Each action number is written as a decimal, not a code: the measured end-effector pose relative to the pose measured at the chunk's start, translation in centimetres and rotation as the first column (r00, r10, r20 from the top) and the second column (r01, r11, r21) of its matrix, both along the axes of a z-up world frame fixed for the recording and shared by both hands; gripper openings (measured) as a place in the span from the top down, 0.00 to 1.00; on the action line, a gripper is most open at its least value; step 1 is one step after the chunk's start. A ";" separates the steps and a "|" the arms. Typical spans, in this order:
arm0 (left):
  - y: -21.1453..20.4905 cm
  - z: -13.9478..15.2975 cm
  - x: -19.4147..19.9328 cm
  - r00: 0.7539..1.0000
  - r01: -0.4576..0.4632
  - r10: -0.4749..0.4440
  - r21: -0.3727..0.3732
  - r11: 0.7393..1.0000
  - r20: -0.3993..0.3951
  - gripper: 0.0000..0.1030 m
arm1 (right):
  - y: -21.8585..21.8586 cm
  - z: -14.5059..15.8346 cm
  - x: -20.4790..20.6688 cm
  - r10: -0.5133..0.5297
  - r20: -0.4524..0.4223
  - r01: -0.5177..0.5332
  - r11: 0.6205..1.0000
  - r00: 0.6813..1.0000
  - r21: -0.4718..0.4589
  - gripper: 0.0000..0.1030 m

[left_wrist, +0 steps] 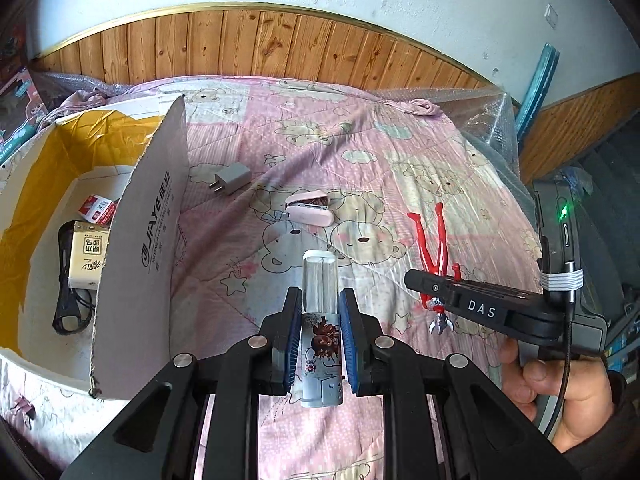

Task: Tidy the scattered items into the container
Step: 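Carry the glass tube and red figure over the box with both grippers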

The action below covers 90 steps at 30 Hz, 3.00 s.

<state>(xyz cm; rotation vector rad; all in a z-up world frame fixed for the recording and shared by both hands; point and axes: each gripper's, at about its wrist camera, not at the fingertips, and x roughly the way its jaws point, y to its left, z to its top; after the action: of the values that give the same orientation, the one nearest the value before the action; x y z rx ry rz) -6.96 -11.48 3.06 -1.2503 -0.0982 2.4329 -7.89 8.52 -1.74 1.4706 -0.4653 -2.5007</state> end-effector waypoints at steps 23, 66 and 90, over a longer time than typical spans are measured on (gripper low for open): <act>-2.6 2.3 3.3 0.999 0.024 -0.022 0.062 0.998 -0.034 0.81 | -5.0 2.5 6.6 0.048 -0.048 -0.050 0.998 0.998 -0.036 0.84; -16.3 6.2 1.7 0.981 -0.165 0.183 0.230 0.959 -0.061 0.81 | -18.8 10.2 6.2 0.307 -0.174 -0.316 0.949 0.936 -0.024 0.84; -18.2 1.9 -4.9 0.967 -0.256 0.247 0.268 0.929 0.066 0.81 | -28.5 15.7 -5.8 0.476 -0.215 -0.449 0.879 0.853 0.161 0.84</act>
<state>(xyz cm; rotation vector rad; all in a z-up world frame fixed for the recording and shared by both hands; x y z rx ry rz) -11.87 -29.64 4.93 -1.2101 -0.6199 2.5005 -13.74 -19.93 13.93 1.1064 0.0681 -2.2887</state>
